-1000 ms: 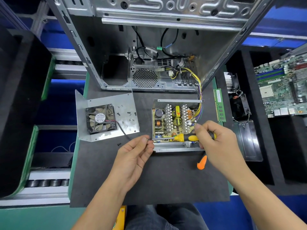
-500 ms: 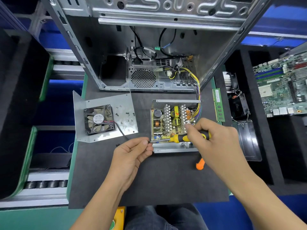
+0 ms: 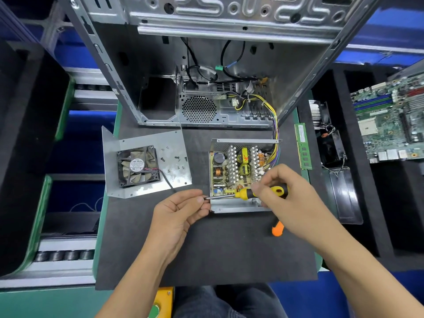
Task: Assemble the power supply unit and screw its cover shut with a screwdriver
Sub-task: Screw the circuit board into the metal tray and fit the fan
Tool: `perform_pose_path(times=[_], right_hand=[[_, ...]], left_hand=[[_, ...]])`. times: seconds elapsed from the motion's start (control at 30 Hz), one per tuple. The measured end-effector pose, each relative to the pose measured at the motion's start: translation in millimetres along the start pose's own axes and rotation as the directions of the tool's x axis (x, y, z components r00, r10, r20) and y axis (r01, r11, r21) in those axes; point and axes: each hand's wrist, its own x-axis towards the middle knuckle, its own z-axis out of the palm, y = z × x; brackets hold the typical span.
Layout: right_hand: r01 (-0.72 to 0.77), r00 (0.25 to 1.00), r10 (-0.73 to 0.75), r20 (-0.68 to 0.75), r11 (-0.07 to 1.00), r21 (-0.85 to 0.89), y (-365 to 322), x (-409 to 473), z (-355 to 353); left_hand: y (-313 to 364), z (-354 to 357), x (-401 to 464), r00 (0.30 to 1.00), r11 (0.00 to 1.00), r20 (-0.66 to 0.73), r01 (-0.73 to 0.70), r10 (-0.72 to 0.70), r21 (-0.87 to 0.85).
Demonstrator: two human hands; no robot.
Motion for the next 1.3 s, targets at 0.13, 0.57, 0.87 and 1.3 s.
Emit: perform_pose_path(times=[0.13, 0.57, 0.87, 1.3], right_hand=[[0.007, 0.999, 0.003, -0.034, 0.954, 0.301, 4.5, 1.4, -2.5], [-0.030, 0.989, 0.102, -0.103, 0.838, 0.544, -0.6, 3.1, 15.0], [0.029, 0.988, 0.051, -0.148, 0.871, 0.490, -5.6, -0.9, 19.0], [0.344, 0.918, -0.351, -0.185, 0.936, -0.072, 0.6, -2.0, 33.1]], left_hand=[[0.9, -0.7, 0.9, 0.999, 1.000, 0.024, -0.025, 0.025, -0.001], [-3.2, -1.0, 2.8, 0.998, 1.000, 0.068, -0.008, 0.008, -0.004], [-5.7, -0.5, 5.2, 0.997, 0.999, 0.079, 0.022, -0.025, 0.043], [-18.3, -13.5, 8.9, 0.957, 0.606, 0.144, -0.272, 0.251, 0.748]])
